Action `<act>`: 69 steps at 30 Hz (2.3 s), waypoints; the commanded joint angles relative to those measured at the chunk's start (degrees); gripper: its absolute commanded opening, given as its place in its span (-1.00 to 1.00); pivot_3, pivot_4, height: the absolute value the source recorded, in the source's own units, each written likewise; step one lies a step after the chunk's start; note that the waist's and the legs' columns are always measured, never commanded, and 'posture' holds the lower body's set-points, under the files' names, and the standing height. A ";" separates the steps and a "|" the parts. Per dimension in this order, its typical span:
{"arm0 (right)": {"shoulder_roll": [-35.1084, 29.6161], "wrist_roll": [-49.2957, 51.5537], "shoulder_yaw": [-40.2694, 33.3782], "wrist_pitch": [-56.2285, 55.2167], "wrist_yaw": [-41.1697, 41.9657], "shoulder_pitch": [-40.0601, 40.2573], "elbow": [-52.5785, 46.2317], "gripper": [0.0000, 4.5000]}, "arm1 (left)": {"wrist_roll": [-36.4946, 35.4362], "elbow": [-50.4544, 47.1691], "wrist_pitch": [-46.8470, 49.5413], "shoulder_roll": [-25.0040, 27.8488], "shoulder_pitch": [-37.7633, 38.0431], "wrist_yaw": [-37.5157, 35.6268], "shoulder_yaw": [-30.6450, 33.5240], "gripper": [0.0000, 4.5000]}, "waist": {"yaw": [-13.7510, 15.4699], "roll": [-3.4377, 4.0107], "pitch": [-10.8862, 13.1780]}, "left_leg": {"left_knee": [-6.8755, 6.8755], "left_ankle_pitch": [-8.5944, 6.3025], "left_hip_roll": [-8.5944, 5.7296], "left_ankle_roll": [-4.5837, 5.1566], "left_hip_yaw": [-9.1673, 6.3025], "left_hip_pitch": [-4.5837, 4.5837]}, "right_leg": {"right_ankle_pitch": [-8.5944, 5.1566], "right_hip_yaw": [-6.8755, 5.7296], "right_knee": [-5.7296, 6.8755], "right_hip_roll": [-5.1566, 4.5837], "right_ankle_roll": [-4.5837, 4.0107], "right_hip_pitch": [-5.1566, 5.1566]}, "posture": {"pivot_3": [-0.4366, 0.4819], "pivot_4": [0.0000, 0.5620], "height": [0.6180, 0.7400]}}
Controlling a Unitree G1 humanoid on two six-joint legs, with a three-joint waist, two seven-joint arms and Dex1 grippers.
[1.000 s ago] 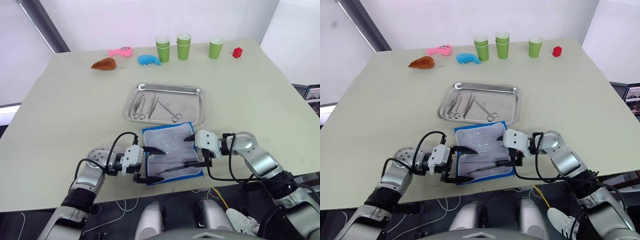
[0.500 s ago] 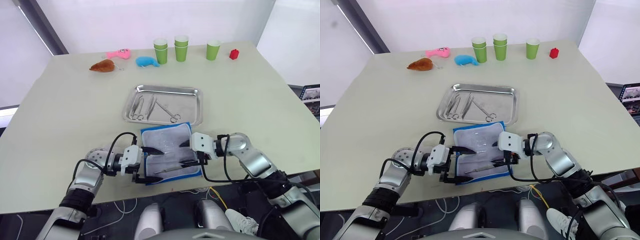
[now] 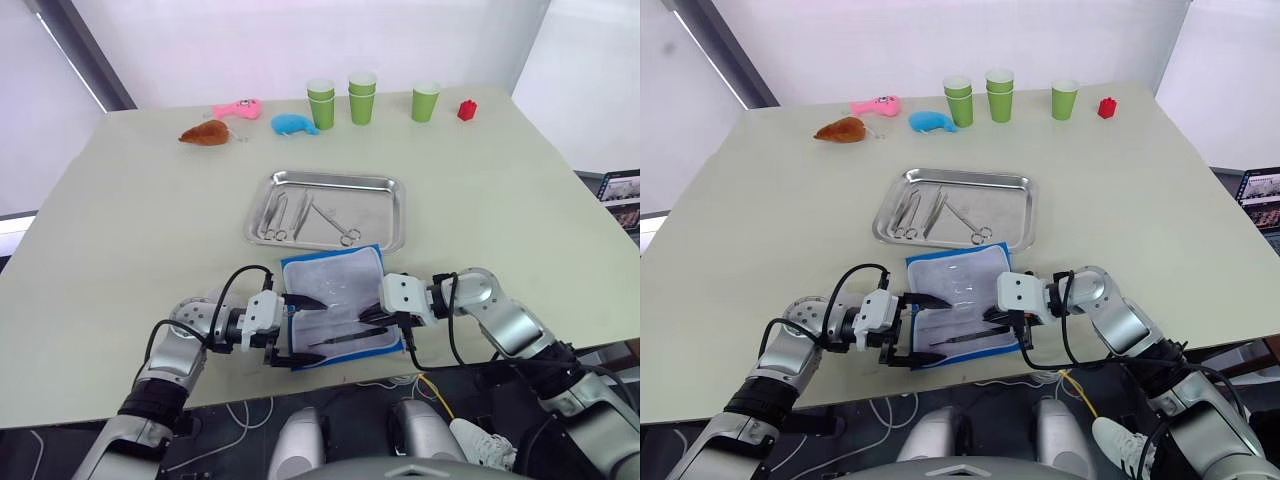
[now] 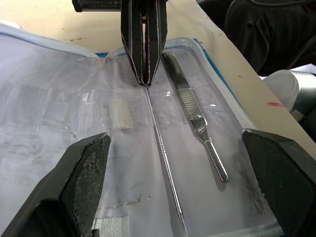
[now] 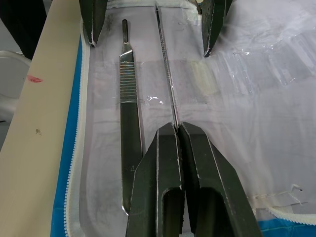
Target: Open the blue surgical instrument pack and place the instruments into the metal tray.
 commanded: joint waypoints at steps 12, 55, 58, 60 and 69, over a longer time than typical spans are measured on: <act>-3.06 0.20 -1.34 7.77 0.51 -2.21 -9.51 -0.97 | 4.74 4.11 0.91 1.12 3.18 -0.30 -2.88 1.00 | 0.02 0.01 0.02 | -0.04 0.00 0.01 0.00 0.00 -0.02 | -0.01 0.00 -0.02 0.00 -0.01 -0.04 | -0.05 -0.47 0.99; -20.62 11.50 -14.78 10.17 7.07 3.61 -18.88 -0.97 | 5.01 4.93 0.83 0.19 3.05 -0.31 -3.34 1.00 | 0.20 0.05 0.11 | -0.49 0.00 0.00 -0.01 0.03 -0.06 | -0.03 -0.03 -0.48 -0.05 -0.02 -0.08 | -0.05 -0.47 0.99; -21.45 14.42 -18.13 8.69 7.99 5.31 -18.74 -0.97 | 5.04 5.06 0.78 0.28 2.96 -0.38 -3.31 1.00 | 0.22 0.04 0.12 | -0.50 0.00 0.00 -0.01 0.02 -0.07 | -0.03 -0.04 -0.52 -0.05 -0.02 -0.08 | -0.05 -0.47 0.99; -22.23 16.41 -20.39 8.15 8.90 6.39 -18.43 -0.97 | 5.08 5.19 0.72 0.28 2.92 -0.44 -3.32 1.00 | 0.20 0.04 0.12 | -0.53 0.00 0.00 -0.01 0.03 -0.07 | -0.03 -0.04 -0.56 -0.05 -0.02 -0.07 | -0.05 -0.47 0.99; -22.92 24.35 -27.68 12.47 8.41 8.23 -17.01 -0.97 | 5.05 5.89 0.38 0.43 2.52 -1.02 -3.23 1.00 | 0.20 0.02 0.14 | -0.56 0.00 0.00 -0.01 0.00 -0.06 | -0.02 -0.05 -0.59 -0.04 -0.01 -0.05 | -0.05 -0.47 0.99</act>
